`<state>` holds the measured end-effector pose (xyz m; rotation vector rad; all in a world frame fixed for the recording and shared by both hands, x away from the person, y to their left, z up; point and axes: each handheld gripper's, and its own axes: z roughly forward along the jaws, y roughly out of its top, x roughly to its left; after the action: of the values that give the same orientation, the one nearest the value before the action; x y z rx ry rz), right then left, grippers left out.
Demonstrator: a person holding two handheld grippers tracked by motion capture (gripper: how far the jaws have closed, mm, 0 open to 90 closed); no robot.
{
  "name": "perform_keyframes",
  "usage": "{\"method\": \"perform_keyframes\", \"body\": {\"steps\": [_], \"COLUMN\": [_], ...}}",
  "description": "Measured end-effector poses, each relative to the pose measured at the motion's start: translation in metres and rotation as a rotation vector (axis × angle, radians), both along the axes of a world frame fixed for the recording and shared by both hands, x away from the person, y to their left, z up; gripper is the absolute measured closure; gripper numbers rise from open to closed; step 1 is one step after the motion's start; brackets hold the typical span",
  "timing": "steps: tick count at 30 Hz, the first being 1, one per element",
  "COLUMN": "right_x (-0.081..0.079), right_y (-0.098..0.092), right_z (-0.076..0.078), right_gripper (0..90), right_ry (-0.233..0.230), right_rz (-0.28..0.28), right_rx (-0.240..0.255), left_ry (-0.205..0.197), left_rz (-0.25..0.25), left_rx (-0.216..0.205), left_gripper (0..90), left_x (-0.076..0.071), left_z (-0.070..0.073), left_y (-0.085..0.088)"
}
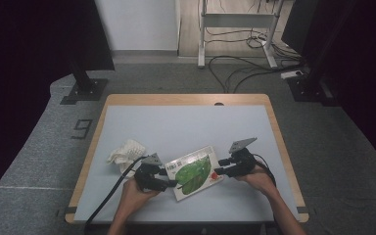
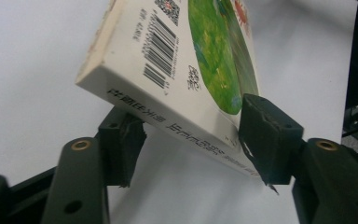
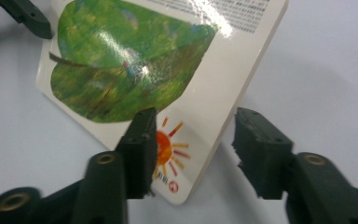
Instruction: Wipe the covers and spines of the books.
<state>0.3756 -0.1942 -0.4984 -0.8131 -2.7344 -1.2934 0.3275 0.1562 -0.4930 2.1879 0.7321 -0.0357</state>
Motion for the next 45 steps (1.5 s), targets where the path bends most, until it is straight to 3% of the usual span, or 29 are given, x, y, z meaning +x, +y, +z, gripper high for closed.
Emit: {"method": "perform_keyframes", "body": {"steps": [6,13,24,29,37,45], "right_x": [0.009,0.011,0.008,0.007,0.009,0.013], "right_y": [0.011,0.014,0.014,0.021,0.029,0.035], "right_z": [0.003,0.01,0.023,0.027,0.032,0.038], "right_gripper": [39.4,50.9,56.6,56.7,57.1,57.2], "right_ry": [0.001,0.017,-0.032,-0.066,-0.106,-0.161], "right_rz": [-0.01,-0.022,-0.038,-0.035,-0.049,-0.066], "right_rx": [-0.004,0.046,0.081,0.059,0.062,0.053], "left_ry": [-0.013,-0.027,-0.085,-0.126,-0.153,-0.215], "left_rz": [-0.014,-0.045,-0.04,-0.025,-0.004,0.027], "left_rx": [-0.013,-0.014,0.038,0.093,0.105,0.147], "left_gripper": [49.7,58.2,71.2,71.5,70.2,68.2], "left_x": [0.0,0.001,0.004,0.005,0.011,0.018], "left_z": [0.007,0.018,0.038,0.045,0.051,0.057], "left_y": [0.0,0.001,0.006,0.007,0.013,0.013]}}
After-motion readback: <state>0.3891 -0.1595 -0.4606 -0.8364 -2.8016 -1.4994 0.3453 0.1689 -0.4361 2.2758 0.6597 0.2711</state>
